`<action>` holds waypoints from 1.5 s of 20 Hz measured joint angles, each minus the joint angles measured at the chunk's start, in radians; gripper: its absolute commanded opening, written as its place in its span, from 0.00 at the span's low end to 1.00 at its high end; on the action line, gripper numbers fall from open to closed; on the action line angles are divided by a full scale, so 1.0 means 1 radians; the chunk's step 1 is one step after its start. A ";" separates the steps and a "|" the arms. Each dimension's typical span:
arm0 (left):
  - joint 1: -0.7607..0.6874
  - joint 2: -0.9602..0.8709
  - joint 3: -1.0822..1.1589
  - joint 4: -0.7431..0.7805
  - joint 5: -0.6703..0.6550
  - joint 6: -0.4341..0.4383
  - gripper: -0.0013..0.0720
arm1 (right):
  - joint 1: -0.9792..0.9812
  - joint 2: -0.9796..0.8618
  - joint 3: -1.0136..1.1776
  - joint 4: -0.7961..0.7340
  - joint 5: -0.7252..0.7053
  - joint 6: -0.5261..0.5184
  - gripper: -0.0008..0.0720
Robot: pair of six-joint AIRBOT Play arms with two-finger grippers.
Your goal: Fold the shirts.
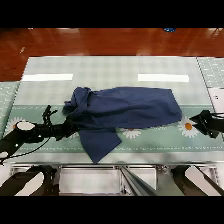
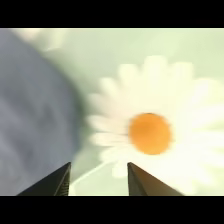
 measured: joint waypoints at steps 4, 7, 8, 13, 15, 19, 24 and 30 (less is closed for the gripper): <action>-0.002 0.000 0.001 -0.016 0.002 0.014 0.04 | -0.031 -0.084 -0.012 0.112 0.005 -0.056 0.57; -0.002 0.000 0.001 -0.022 0.001 0.022 0.04 | -0.035 -0.180 -0.014 0.189 0.006 -0.092 0.56; -0.002 0.000 0.001 -0.023 0.001 0.024 0.04 | -0.028 -0.210 -0.014 0.208 0.000 -0.097 0.56; -0.002 0.000 0.001 -0.026 -0.001 0.029 0.04 | 0.100 -0.289 0.014 0.278 -0.064 -0.108 0.54; -0.002 0.000 0.001 -0.026 -0.001 0.029 0.04 | 0.158 -0.309 0.047 0.275 -0.122 -0.100 0.09; 0.004 0.007 0.031 -0.025 -0.003 0.029 0.04 | 0.253 -0.335 0.174 0.272 -0.140 -0.096 0.05; 0.050 0.082 0.341 -0.043 -0.039 0.029 0.04 | 0.352 -0.282 0.557 0.280 0.010 -0.111 0.05; 0.116 0.126 1.011 -0.016 -0.062 0.029 0.04 | 0.438 -0.150 1.140 0.207 0.065 -0.026 0.05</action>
